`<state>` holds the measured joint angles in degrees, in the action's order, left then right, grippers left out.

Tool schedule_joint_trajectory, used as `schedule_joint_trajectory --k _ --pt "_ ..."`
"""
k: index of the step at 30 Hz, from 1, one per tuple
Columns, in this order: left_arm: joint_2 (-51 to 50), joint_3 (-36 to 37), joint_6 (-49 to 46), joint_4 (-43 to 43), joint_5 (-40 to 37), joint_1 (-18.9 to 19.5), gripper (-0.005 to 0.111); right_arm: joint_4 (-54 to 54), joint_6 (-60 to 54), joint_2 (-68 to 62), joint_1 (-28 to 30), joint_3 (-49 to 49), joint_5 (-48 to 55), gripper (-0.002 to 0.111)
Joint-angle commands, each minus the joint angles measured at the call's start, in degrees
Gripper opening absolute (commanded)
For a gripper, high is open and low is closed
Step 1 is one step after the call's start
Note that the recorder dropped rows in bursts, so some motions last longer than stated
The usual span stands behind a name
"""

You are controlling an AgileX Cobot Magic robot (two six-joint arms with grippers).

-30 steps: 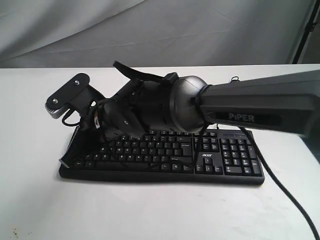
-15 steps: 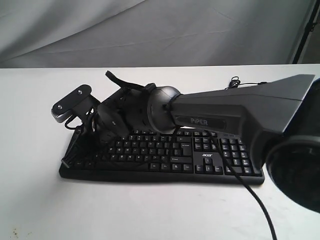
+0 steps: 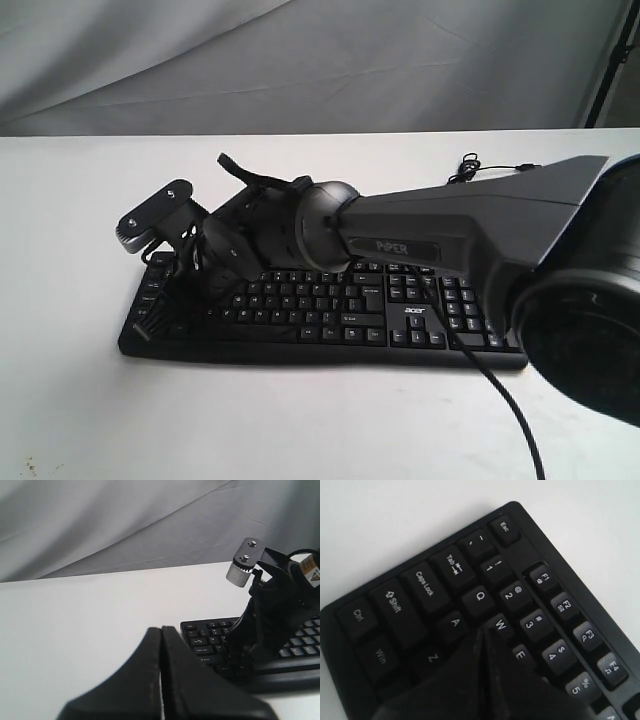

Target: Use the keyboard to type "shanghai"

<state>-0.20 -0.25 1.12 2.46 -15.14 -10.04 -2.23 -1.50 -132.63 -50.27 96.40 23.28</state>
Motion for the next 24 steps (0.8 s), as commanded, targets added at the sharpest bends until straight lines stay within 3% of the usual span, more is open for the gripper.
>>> schedule_joint_trajectory --k 1,24 --pt "0.2 0.2 0.2 0.0 0.2 -0.2 0.0 -0.4 -0.6 -0.4 0.4 0.3 -1.2 0.0" --pt "0.2 0.2 0.2 0.0 0.2 -0.2 0.0 -3.3 -0.9 2.7 0.4 -0.5 4.1 0.0"
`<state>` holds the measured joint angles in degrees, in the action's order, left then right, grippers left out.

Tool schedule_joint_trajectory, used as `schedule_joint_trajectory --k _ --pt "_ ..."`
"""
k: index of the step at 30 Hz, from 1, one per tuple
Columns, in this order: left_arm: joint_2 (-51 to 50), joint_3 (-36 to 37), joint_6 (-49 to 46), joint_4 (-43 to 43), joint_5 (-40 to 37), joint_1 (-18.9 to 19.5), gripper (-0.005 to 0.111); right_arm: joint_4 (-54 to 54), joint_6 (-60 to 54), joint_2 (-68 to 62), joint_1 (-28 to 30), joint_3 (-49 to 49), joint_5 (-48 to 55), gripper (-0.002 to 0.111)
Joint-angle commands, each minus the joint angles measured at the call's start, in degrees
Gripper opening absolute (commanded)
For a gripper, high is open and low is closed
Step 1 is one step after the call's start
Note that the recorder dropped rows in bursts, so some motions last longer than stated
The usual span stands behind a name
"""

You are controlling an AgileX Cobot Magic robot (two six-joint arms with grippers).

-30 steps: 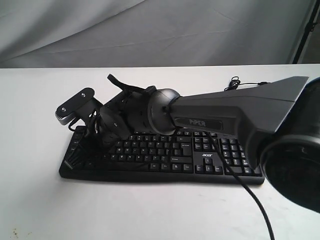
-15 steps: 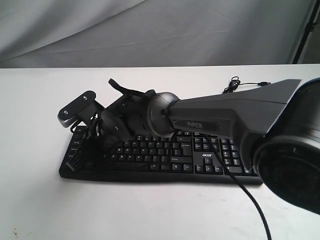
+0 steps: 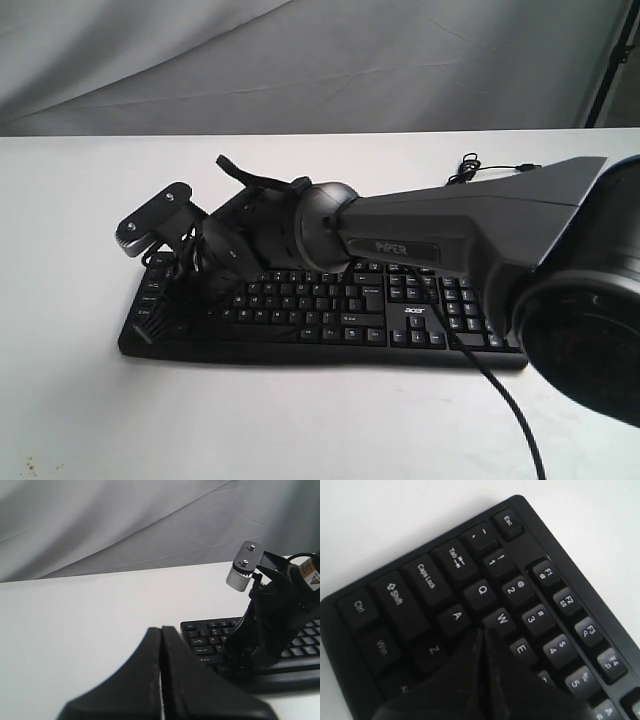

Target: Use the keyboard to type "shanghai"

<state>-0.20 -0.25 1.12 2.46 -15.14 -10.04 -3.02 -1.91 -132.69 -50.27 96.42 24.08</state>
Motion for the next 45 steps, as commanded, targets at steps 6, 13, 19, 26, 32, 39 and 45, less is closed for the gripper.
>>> schedule_joint_trajectory --k 6,13,19,26,32,39,45 --pt "0.2 0.2 0.2 0.0 0.2 -0.2 0.0 -4.3 2.2 9.7 1.2 -8.6 0.1 0.0" --pt "0.2 0.2 0.2 0.0 0.2 -0.2 0.0 -0.9 2.4 12.9 4.1 -18.8 -9.0 0.0" --pt "0.2 0.2 0.2 0.0 0.2 -0.2 0.0 0.5 1.9 12.9 5.1 -22.5 -14.5 0.0" --pt "0.2 0.2 0.2 0.0 0.2 -0.2 0.0 0.7 1.9 11.8 5.1 -22.7 -16.2 0.0" --pt "0.2 0.2 0.2 0.0 0.2 -0.2 0.0 1.1 1.9 11.1 5.1 -22.7 -16.5 0.0" --pt "0.2 0.2 0.2 0.0 0.2 -0.2 0.0 0.8 1.5 11.1 5.1 -22.7 -15.8 0.0" --pt "0.2 0.2 0.2 0.0 0.2 -0.2 0.0 0.6 1.3 11.1 5.7 -22.7 -13.9 0.0"
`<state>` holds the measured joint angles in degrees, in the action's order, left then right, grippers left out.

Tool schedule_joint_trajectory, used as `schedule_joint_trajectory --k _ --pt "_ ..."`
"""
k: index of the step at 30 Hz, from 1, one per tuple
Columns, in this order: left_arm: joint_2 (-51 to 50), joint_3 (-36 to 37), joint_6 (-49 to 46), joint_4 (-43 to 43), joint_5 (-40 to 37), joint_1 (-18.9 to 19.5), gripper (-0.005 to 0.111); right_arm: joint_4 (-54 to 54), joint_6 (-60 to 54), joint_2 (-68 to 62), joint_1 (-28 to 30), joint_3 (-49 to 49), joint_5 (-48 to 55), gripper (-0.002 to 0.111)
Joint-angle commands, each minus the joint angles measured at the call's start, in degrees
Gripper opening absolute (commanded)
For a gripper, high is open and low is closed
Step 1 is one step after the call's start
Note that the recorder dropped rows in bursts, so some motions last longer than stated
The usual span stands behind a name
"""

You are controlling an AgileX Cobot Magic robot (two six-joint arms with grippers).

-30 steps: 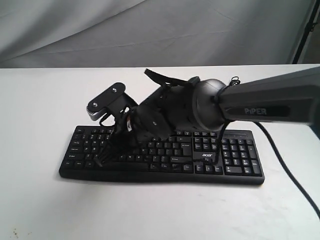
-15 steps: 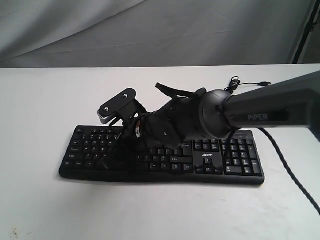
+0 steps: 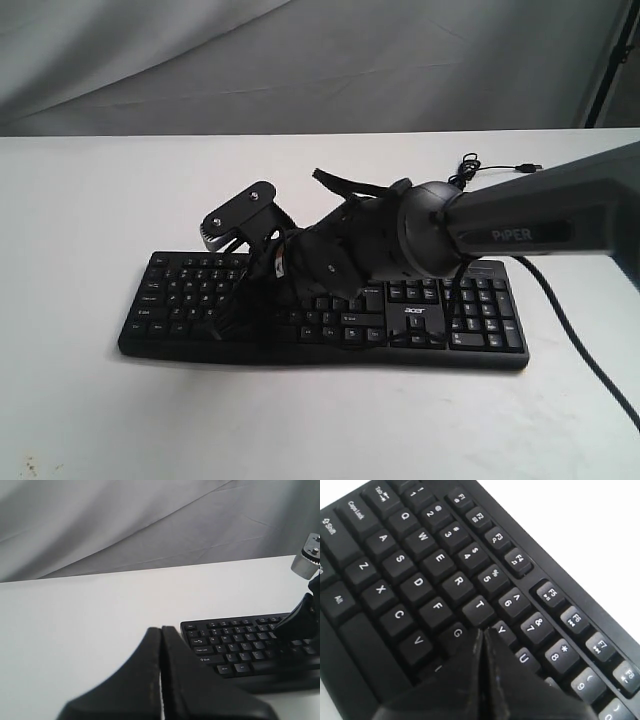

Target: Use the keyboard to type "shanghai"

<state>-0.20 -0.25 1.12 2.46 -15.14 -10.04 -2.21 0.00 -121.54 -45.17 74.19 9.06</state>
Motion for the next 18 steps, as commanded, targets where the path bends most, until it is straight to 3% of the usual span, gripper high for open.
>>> schedule_joint_trajectory --k 1,18 --pt "0.2 0.2 0.2 0.0 0.2 -0.2 0.0 -0.2 -0.7 0.0 0.6 -0.4 1.2 0.0" --pt "0.2 0.2 0.2 0.0 0.2 -0.2 0.0 0.0 -0.6 -1.5 0.6 -0.4 0.4 0.0"
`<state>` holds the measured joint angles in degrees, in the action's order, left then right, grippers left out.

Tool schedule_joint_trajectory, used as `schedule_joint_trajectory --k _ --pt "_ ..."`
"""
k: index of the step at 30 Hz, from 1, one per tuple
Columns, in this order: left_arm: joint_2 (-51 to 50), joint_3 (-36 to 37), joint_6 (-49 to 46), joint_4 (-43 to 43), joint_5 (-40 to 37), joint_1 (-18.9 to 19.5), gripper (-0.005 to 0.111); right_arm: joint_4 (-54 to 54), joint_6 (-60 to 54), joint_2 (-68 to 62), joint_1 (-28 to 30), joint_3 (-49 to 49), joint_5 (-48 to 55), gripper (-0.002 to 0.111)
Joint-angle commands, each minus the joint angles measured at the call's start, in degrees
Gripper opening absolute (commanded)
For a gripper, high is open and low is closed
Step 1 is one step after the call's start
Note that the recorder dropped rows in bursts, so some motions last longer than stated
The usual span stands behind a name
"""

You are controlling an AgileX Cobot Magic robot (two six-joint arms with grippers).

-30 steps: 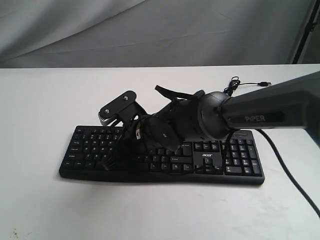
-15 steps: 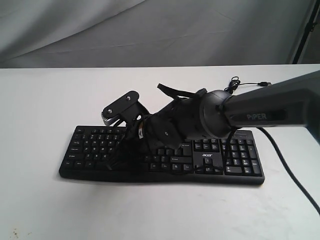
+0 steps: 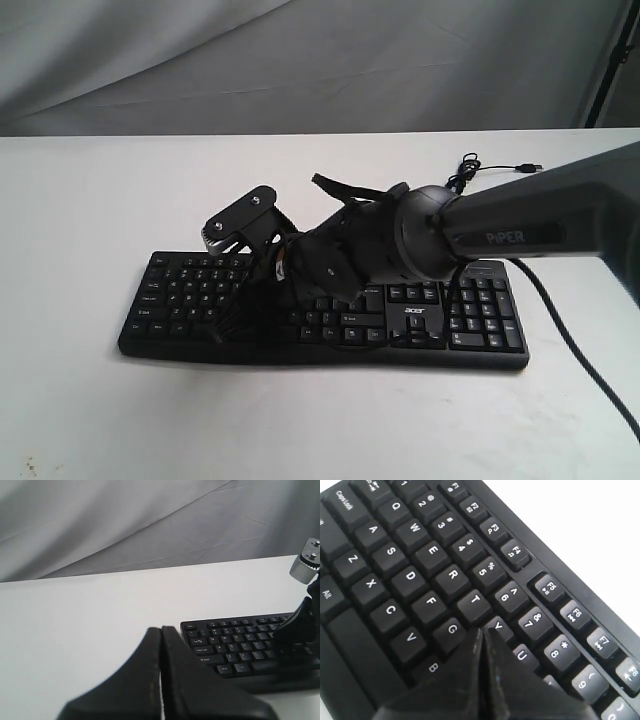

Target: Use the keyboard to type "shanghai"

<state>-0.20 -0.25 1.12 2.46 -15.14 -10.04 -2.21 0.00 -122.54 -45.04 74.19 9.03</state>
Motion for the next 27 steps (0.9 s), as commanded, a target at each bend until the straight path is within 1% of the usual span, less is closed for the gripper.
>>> schedule_joint_trajectory --k 1,9,11,14,18,27 --pt "0.2 0.2 0.2 0.0 0.2 -0.2 0.0 0.0 -0.6 -0.1 0.4 -0.4 0.7 0.0" --pt "0.2 0.2 0.2 0.0 0.2 -0.2 0.0 -0.2 -1.1 3.5 -0.4 0.9 1.4 0.0" --pt "0.2 0.2 0.2 0.0 0.2 -0.2 0.0 -0.6 -1.4 2.8 -2.1 4.3 2.1 0.0" --pt "0.2 0.2 0.2 0.0 0.2 -0.2 0.0 -0.8 -1.6 -1.4 -5.0 13.4 5.5 0.0" --pt "0.2 0.2 0.2 0.0 0.2 -0.2 0.0 -0.9 -1.9 -7.5 -6.5 21.5 9.7 0.0" --pt "0.2 0.2 0.2 0.0 0.2 -0.2 0.0 -0.4 -1.9 -10.0 -6.9 22.5 8.0 0.0"
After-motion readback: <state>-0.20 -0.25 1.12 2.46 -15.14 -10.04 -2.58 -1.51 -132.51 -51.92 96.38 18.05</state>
